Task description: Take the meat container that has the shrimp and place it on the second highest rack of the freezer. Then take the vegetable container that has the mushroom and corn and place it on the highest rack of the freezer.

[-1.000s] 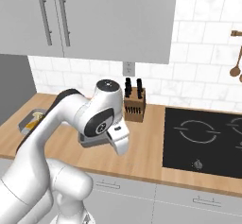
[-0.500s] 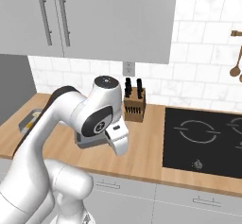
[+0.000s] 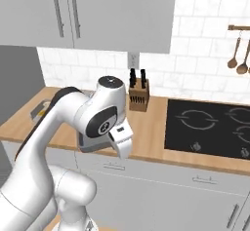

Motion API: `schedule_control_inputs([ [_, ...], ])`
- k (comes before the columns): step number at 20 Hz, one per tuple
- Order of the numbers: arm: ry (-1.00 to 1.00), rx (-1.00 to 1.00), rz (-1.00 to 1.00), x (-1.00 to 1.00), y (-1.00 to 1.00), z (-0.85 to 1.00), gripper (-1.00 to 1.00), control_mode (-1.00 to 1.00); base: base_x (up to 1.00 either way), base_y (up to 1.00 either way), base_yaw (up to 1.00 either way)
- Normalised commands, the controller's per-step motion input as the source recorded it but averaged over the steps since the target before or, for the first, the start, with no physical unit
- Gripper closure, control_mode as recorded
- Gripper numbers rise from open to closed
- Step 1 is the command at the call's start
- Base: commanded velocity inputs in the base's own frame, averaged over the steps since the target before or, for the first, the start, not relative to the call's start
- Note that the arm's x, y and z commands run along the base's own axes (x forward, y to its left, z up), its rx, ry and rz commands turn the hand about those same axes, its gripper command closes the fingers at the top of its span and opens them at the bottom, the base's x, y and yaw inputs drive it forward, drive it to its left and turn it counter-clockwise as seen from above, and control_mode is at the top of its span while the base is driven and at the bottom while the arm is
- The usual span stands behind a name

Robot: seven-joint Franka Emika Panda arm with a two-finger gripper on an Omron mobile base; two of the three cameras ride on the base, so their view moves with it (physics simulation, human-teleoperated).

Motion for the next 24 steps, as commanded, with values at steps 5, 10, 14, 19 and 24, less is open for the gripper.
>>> schedule_control_inputs([
  [5,0.00,0.00,0.00,0.00,0.00,0.00,1.00,1.00,-0.25,0.07,0.28],
  [10,0.00,0.00,0.00,0.00,0.00,0.00,1.00,1.00,0.00,0.30,0.64],
  [14,0.00,0.00,0.00,0.00,0.00,0.00,1.00,1.00,0.00,0.32,0.71],
  [19,0.00,0.00,0.00,0.00,0.00,0.00,1.00,1.00,0.00,0.32,0.71],
  [24,0.00,0.00,0.00,0.00,0.00,0.00,1.00,1.00,0.00,0.44,0.72],
])
